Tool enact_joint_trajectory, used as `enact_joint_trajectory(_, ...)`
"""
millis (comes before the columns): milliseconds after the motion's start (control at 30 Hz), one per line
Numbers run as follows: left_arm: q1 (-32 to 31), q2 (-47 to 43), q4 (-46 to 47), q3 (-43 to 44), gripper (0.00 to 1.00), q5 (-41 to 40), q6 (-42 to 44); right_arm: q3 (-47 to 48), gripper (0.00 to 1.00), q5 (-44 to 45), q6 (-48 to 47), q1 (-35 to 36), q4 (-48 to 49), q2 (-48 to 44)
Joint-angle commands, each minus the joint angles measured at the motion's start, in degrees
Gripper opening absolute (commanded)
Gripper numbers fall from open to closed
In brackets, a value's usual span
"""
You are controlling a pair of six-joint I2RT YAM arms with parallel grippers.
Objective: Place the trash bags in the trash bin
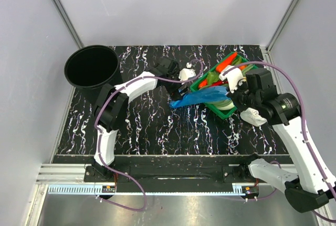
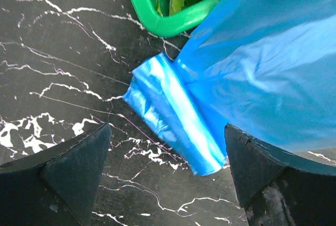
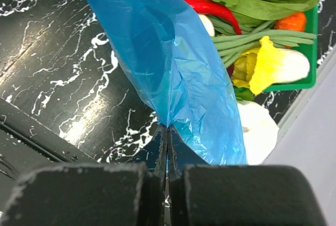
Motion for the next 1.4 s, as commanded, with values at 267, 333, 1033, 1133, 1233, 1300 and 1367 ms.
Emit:
enact_joint_trajectory(267,-1.6,2.2,-3.1,1.3,0.91,-3.5,-1.7,3.6,0.00,1.6,-3.1,-3.4,-0.6,-3.5)
enact_joint_trajectory(333,-1.9,2.2,-3.3,1.7,0.91,-2.1,-3.2,3.4,0.00,1.7,-3.3,-3.4,-0.6,-3.3)
enact_joint_trajectory(1033,-5.2,5.9,0.3,2.2,0.68,-6.5,-10.1,1.7,0.00,2.1,-2.8,-3.9,0.1,-4.5)
enact_joint_trajectory(1133,-5.2,6.2,0.3,2.0,0.57,-6.3,-10.3,1.2,0.00,2.2,-2.8,-3.9,0.3,-4.4)
enact_joint_trajectory(1233,-5.1,5.6,0.3,1.4,0.26,-6.0,-10.3,0.2,0.00,2.0,-2.7,-4.0,0.6,-4.4)
enact_joint_trajectory(1300,-5.1,4.7,0.2,0.7,0.09,-6.4,-10.1,-0.6,0.00,1.4,-2.8,-4.0,0.5,-4.3)
enact_joint_trajectory(1367,-4.5,3.1,0.2,-0.5,0.01,-7.0,-10.0,-1.4,0.00,1.2,-2.8,-4.0,0.1,-4.3)
